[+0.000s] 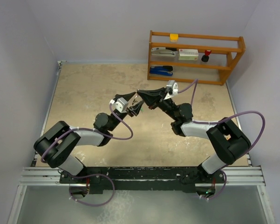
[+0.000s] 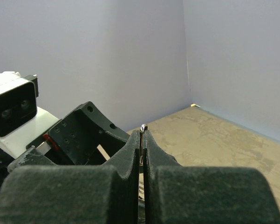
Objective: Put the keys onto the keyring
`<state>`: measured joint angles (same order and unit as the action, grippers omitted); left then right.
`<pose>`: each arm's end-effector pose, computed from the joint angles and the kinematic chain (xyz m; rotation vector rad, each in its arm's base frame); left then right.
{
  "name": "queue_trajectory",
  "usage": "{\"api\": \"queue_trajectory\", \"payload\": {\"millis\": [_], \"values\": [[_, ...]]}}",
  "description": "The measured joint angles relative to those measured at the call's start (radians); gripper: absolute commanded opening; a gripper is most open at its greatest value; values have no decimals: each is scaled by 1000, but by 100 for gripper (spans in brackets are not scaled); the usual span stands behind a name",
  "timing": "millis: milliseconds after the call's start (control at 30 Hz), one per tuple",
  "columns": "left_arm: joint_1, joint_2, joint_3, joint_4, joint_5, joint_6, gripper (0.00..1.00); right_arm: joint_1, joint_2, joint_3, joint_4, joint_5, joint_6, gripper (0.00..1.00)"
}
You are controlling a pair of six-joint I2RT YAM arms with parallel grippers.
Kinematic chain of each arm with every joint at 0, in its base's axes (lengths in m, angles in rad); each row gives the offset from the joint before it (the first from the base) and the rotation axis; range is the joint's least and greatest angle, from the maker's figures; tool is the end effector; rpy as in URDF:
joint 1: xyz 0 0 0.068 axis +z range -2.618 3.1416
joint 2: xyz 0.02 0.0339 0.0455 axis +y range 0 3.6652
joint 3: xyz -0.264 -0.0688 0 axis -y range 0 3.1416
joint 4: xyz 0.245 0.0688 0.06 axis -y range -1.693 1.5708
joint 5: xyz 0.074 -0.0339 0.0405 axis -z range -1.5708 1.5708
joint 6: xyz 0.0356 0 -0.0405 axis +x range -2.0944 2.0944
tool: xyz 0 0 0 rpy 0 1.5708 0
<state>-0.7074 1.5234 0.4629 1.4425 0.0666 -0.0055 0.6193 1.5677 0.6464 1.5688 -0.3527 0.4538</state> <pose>0.2121 -0.1845 0.2335 0.4736 1.1196 -0.6647 0.2378 0.1846 0.2835 -0.4265 0.9382 1.1455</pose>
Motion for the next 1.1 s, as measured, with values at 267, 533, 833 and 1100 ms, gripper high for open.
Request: {"api": "queue_trajectory", "payload": {"millis": [267,533,833,1100], "values": [[0,55,48,9,1,0,42,-1,0,-17,0,-5,8,0],[0,68,69,40,5,-1,23,-1,-11,-35,0,-5,8,0],[-1,74,72,61,34,-1,19,-1,-28,-45,0,-4,7,0],[-2,78,74,60,39,-1,0,-1,-36,-60,3,2,7,0]]}}
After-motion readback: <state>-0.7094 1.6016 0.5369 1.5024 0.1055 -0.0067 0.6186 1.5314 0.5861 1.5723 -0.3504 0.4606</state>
